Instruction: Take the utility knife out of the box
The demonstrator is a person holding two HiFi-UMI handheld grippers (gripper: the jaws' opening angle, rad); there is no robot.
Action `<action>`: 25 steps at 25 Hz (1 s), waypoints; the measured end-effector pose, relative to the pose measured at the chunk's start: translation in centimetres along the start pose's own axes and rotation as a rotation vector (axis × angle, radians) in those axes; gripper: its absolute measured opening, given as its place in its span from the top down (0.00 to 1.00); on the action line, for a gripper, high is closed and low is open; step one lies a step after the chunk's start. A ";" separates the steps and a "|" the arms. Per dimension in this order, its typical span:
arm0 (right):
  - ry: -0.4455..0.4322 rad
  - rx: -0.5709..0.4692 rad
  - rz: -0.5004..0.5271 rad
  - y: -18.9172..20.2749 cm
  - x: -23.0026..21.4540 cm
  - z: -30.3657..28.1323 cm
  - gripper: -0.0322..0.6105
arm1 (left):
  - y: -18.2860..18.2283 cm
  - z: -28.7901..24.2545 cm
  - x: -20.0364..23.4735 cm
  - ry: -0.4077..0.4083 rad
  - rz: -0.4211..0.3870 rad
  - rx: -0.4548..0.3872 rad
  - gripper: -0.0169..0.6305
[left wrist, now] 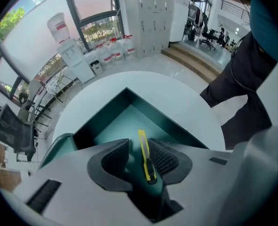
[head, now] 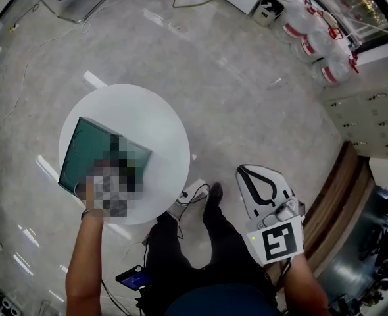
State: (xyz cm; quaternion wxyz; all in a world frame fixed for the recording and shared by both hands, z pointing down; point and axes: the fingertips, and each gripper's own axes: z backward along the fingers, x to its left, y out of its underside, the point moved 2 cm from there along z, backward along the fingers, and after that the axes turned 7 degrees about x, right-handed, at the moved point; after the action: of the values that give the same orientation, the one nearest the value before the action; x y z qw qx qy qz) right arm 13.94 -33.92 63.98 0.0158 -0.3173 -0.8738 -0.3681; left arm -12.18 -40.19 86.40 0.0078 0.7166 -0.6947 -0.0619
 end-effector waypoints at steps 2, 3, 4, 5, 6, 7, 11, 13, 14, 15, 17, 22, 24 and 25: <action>-0.006 0.004 -0.005 0.5 0.1 -0.7 0.89 | 0.1 -0.8 -0.4 0.002 -0.036 0.049 0.75; -0.009 0.005 -0.006 0.8 0.2 -0.9 0.89 | 0.1 -1.1 -0.5 -0.005 -0.049 0.071 0.75; -0.013 0.006 -0.007 1.1 0.3 -1.2 0.89 | 0.2 -1.5 -0.6 -0.015 -0.057 0.092 0.75; -0.016 0.009 -0.008 1.5 0.5 -1.4 0.89 | 0.2 -1.9 -0.6 -0.024 -0.063 0.113 0.75; -0.020 0.013 -0.009 1.8 0.7 -1.7 0.89 | 0.3 -2.2 -0.6 -0.031 -0.069 0.133 0.75; -0.023 0.017 -0.010 2.0 0.9 -2.0 0.89 | 0.4 -2.5 -0.5 -0.032 -0.078 0.151 0.75; -0.036 0.023 -0.016 2.1 1.4 -2.4 0.89 | 0.2 -3.0 -1.0 -0.008 -0.105 0.188 0.73; -0.039 0.017 -0.016 2.2 1.5 -2.3 0.89 | -0.2 -3.3 -1.2 0.009 -0.099 0.206 0.72; -0.040 0.013 -0.017 2.3 1.5 -2.2 0.89 | -0.3 -3.4 -1.3 0.018 -0.089 0.212 0.72; -0.040 0.009 -0.018 2.4 1.5 -2.2 0.89 | -0.4 -3.5 -1.3 0.027 -0.080 0.215 0.72; -0.038 0.003 -0.020 2.4 1.4 -2.1 0.89 | -0.4 -3.5 -1.5 0.044 -0.077 0.220 0.73; -0.035 0.003 -0.020 2.5 1.3 -1.6 0.89 | -0.4 -3.4 -2.3 0.063 -0.089 0.224 0.86; -0.031 0.000 -0.021 2.7 1.1 -1.3 0.89 | -0.5 -3.4 -2.4 0.062 -0.083 0.224 0.86; -0.028 -0.001 -0.022 2.8 1.0 -1.1 0.89 | -0.6 -3.4 -2.5 0.062 -0.081 0.225 0.86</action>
State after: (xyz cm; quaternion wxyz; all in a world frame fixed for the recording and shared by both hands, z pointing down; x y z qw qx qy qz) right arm 14.47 -32.63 66.78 -0.0008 -0.3128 -0.8772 -0.3643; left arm -11.36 -37.92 89.93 -0.0538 0.7420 -0.6671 0.0384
